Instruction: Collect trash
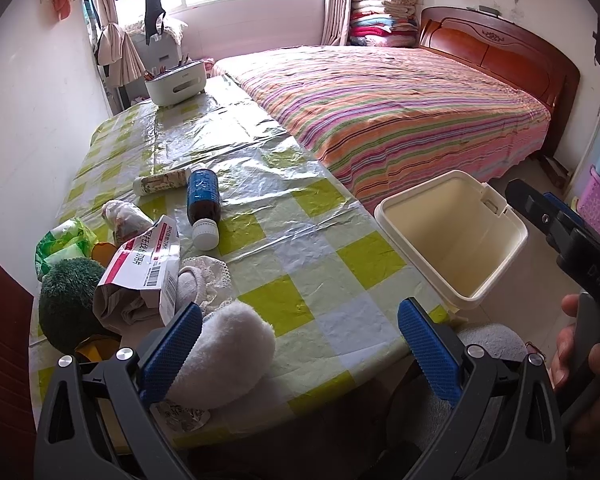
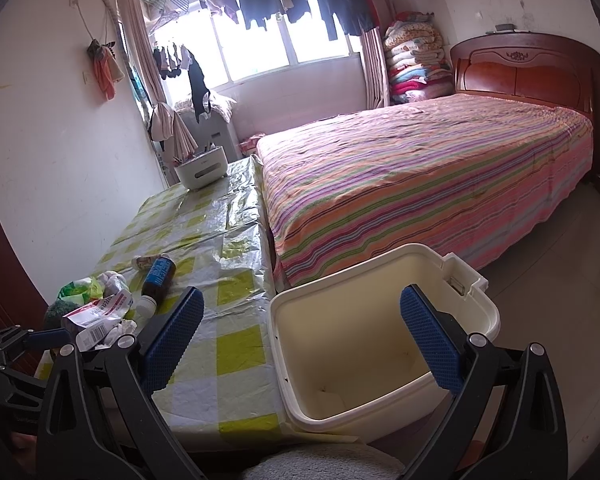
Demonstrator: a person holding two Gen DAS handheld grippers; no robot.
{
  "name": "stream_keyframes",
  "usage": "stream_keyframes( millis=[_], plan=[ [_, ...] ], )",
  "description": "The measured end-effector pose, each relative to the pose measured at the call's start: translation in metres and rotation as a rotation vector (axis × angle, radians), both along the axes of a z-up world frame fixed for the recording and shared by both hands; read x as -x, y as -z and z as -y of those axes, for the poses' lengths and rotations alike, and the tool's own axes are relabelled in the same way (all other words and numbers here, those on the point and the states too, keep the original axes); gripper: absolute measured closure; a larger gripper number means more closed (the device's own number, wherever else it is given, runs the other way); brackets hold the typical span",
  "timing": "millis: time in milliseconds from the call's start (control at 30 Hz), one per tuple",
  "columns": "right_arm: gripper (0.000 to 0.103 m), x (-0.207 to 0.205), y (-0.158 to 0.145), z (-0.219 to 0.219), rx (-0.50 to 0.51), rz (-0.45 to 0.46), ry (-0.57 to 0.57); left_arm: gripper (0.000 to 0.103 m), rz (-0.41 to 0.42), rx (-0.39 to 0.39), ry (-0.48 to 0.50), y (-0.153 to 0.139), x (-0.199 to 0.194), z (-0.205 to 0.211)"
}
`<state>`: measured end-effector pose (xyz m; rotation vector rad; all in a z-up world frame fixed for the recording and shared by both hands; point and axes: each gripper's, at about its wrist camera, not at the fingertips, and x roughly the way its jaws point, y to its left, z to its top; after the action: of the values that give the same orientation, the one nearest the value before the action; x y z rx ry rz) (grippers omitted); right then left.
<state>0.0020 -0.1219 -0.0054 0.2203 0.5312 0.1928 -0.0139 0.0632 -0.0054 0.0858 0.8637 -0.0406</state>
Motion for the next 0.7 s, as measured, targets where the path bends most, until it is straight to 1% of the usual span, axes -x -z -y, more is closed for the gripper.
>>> stream_keyframes(
  millis=[700],
  plan=[
    [0.006, 0.0002, 0.0006, 0.0001, -0.004, -0.002, -0.001, 0.007, -0.004, 0.001, 0.003, 0.0014, -0.0001, 0.0006]
  ],
)
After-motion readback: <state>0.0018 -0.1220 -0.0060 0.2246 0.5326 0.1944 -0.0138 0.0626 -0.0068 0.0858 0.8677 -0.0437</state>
